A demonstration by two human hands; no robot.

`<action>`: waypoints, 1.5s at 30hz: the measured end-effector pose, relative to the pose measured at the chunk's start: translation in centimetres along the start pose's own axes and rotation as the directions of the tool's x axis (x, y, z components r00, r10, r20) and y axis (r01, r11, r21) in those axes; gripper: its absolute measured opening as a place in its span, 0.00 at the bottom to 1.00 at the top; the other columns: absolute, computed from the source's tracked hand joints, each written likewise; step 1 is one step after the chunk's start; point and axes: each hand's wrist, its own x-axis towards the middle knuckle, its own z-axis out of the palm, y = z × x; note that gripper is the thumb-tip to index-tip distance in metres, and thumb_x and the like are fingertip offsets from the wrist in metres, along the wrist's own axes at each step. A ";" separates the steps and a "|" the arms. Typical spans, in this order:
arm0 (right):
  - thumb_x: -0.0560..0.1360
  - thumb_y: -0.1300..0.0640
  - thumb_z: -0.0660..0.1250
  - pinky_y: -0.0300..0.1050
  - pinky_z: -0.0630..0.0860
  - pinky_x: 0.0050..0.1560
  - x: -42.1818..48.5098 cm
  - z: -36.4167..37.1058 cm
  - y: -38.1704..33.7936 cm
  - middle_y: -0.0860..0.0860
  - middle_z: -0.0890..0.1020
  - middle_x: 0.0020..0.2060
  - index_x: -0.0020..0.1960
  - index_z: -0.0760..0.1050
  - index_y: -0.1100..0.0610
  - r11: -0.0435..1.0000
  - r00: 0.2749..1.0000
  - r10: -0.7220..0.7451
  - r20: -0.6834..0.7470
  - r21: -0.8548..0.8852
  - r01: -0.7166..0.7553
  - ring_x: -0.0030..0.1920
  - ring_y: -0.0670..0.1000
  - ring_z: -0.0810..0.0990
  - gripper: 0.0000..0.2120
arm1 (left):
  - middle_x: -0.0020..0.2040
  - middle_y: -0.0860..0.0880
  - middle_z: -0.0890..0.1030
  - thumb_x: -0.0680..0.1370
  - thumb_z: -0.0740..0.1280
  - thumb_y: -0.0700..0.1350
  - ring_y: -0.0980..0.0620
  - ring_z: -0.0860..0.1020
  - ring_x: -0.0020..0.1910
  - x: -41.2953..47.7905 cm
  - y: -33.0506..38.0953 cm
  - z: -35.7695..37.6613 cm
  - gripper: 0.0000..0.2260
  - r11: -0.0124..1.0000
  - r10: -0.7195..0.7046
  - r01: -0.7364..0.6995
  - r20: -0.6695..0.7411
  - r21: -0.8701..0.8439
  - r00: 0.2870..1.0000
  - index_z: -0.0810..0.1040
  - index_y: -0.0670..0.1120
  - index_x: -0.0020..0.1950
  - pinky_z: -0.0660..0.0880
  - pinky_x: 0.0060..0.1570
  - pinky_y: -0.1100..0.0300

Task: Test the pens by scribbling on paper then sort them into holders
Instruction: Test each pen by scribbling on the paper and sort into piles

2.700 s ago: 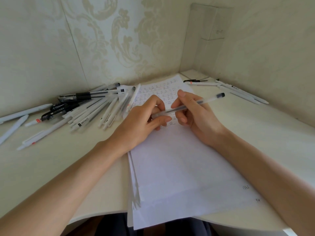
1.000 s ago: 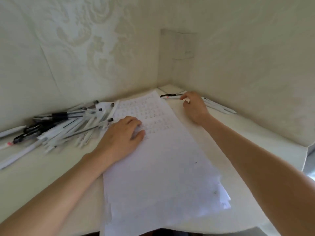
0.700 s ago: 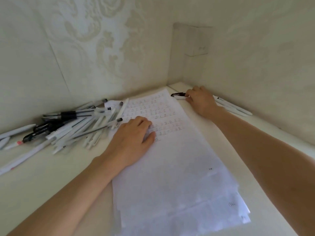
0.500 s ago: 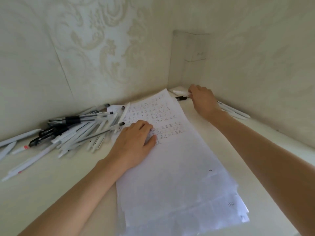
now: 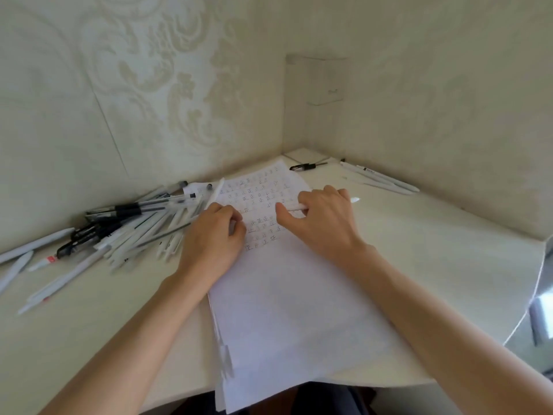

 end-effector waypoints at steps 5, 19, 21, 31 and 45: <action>0.69 0.33 0.57 0.43 0.56 0.43 -0.1 0.5 0.3 0.47 0.63 0.21 0.27 0.55 0.53 0.995 0.991 -0.098 -0.096 -0.026 0.096 0.31 0.53 0.65 0.27 | 0.52 0.45 0.76 0.76 0.62 0.41 0.46 0.75 0.53 -0.1 0.0 0.0 0.08 1.000 -0.004 0.004 -0.002 -0.003 1.000 0.79 0.42 0.52 0.72 0.52 0.52; 0.81 0.46 0.55 0.38 0.71 0.32 0.0 -2.0 -0.1 0.54 0.83 0.30 0.43 0.80 0.59 0.577 0.969 0.175 0.172 0.780 -0.243 0.30 0.47 0.76 0.22 | 0.62 0.53 0.72 0.72 0.58 0.68 0.50 0.69 0.62 -1.1 1.7 0.4 0.27 0.981 0.059 -0.084 0.145 0.175 0.988 0.74 0.51 0.61 0.64 0.59 0.55; 0.78 0.47 0.64 0.38 0.71 0.32 0.0 -1.5 -0.2 0.52 0.83 0.29 0.40 0.79 0.59 0.580 0.959 0.153 0.240 0.764 -0.284 0.29 0.45 0.76 0.16 | 0.65 0.52 0.70 0.69 0.58 0.70 0.51 0.68 0.64 -1.2 1.7 0.7 0.31 0.976 0.088 -0.123 0.191 0.181 0.978 0.71 0.52 0.64 0.63 0.61 0.55; 0.69 0.66 0.65 0.33 0.64 0.23 -0.1 0.1 -1.0 0.54 0.68 0.24 0.32 0.63 0.58 0.694 0.951 0.139 0.276 0.657 -0.293 0.21 0.43 0.67 0.12 | 0.74 0.51 0.59 0.71 0.59 0.68 0.53 0.57 0.73 -1.2 1.7 1.2 0.32 0.975 0.095 -0.145 0.277 0.166 0.956 0.63 0.55 0.71 0.51 0.70 0.55; 0.70 0.65 0.65 0.38 0.62 0.25 0.0 0.6 -0.6 0.49 0.63 0.25 0.31 0.59 0.55 0.729 0.956 0.120 0.267 0.630 -0.268 0.27 0.48 0.65 0.17 | 0.76 0.56 0.53 0.72 0.56 0.70 0.57 0.49 0.75 -0.7 0.1 0.1 0.33 0.963 0.170 -0.241 0.420 0.123 0.892 0.56 0.59 0.74 0.45 0.70 0.59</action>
